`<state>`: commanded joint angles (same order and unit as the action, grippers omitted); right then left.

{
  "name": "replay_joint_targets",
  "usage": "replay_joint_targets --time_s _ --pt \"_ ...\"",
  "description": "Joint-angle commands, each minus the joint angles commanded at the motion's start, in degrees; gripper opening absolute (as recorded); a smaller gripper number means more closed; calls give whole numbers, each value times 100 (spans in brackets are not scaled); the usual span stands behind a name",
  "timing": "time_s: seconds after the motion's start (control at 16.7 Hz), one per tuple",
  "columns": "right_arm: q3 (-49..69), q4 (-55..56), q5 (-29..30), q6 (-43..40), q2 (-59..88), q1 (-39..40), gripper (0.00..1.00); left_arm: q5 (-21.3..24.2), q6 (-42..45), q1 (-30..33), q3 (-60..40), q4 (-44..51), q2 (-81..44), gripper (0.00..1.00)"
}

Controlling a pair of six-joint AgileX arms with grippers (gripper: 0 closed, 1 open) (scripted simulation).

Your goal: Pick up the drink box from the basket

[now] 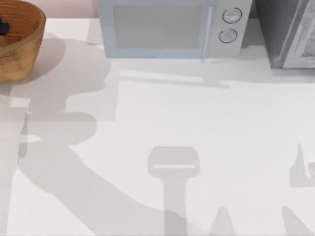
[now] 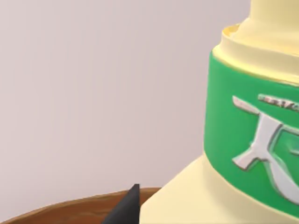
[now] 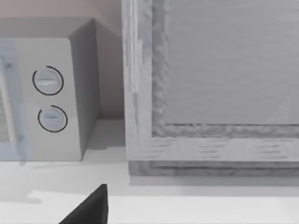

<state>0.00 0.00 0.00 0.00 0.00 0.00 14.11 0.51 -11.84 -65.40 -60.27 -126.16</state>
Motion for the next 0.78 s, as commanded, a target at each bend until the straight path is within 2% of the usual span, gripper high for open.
replay_joint_targets --time_s 0.3,0.78 --pt "0 0 0 0 0 0 100 -1 20 -39 -175 398 332 0" --pt "0 0 0 0 0 0 100 -24 29 -32 -1131 2484 1454 0"
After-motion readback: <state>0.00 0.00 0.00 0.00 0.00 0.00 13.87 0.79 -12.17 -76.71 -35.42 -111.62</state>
